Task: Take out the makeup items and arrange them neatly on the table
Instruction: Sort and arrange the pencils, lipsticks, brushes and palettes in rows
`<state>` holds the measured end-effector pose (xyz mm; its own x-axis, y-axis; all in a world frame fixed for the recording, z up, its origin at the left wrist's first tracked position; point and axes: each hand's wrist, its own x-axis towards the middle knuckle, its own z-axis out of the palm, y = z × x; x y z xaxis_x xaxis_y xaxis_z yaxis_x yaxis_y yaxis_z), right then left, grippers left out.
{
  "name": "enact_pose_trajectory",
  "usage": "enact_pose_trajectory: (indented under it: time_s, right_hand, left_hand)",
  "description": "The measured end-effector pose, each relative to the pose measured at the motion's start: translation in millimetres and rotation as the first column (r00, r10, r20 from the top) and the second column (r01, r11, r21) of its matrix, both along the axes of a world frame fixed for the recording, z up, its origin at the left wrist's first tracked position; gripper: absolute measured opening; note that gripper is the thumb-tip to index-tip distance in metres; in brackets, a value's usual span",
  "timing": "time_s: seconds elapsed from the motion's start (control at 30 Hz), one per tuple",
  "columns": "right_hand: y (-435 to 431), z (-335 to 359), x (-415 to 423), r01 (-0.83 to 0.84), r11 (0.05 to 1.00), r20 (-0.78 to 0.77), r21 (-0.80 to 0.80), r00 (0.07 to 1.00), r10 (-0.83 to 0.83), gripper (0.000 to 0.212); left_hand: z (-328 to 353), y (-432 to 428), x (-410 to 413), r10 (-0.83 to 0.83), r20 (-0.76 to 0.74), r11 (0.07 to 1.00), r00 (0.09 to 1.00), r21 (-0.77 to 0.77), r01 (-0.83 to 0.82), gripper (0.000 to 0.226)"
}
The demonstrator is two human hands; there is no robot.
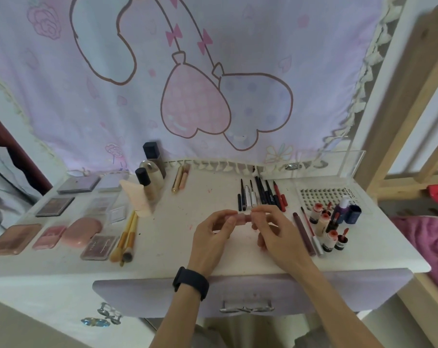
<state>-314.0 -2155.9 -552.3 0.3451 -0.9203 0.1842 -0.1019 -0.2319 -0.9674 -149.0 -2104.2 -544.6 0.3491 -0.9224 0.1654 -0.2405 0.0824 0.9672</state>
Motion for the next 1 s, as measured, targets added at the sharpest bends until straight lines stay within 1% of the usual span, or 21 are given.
enact_pose_trajectory:
  time_s: [0.07,0.17,0.37,0.5,0.57,0.7,0.77,0.9,1.0]
  right_hand:
    - [0,-1,-2,-0.031,0.999,0.041,-0.009,0.999,0.031,0.014]
    - [1,0,-3,-0.021,0.999,0.063,-0.025,0.998,0.023,0.018]
    - [8,0,2,0.066,0.991,0.051,-0.115,0.997,-0.061,0.019]
    - [11,0,1,0.081,0.983,0.032,-0.164,0.997,-0.077,0.019]
    - [12,-1,2,0.096,0.973,0.012,-0.211,0.995,-0.096,0.019]
    - [17,-3,6,0.128,0.928,-0.017,-0.350,0.990,-0.143,0.025]
    - [18,-3,8,0.132,0.927,-0.004,-0.351,0.990,-0.142,0.022]
    - [15,-3,8,0.136,0.950,-0.003,-0.282,0.990,-0.142,0.017]
    - [14,-1,6,0.126,0.965,0.018,-0.229,0.992,-0.125,0.013]
  left_hand:
    - [1,0,0,0.004,-0.008,1.000,1.000,-0.004,-0.004,0.012]
    - [1,-1,-1,0.012,-0.013,1.000,1.000,-0.001,-0.012,0.012]
    - [4,0,-3,0.013,-0.034,1.000,0.999,0.004,-0.013,0.012]
    - [4,1,-3,-0.009,-0.049,1.000,0.999,0.019,0.010,0.019]
    - [4,1,-4,-0.018,-0.056,0.999,0.998,0.028,0.020,0.024]
    - [1,-1,-4,0.043,-0.061,0.997,0.997,0.067,-0.039,0.034]
    - [1,-1,-5,0.053,-0.058,0.995,0.997,0.091,-0.048,0.039]
    - [3,0,-7,0.045,-0.066,0.995,0.997,0.086,-0.039,0.041]
    - [4,0,-6,0.033,-0.061,0.997,0.998,0.075,-0.029,0.047]
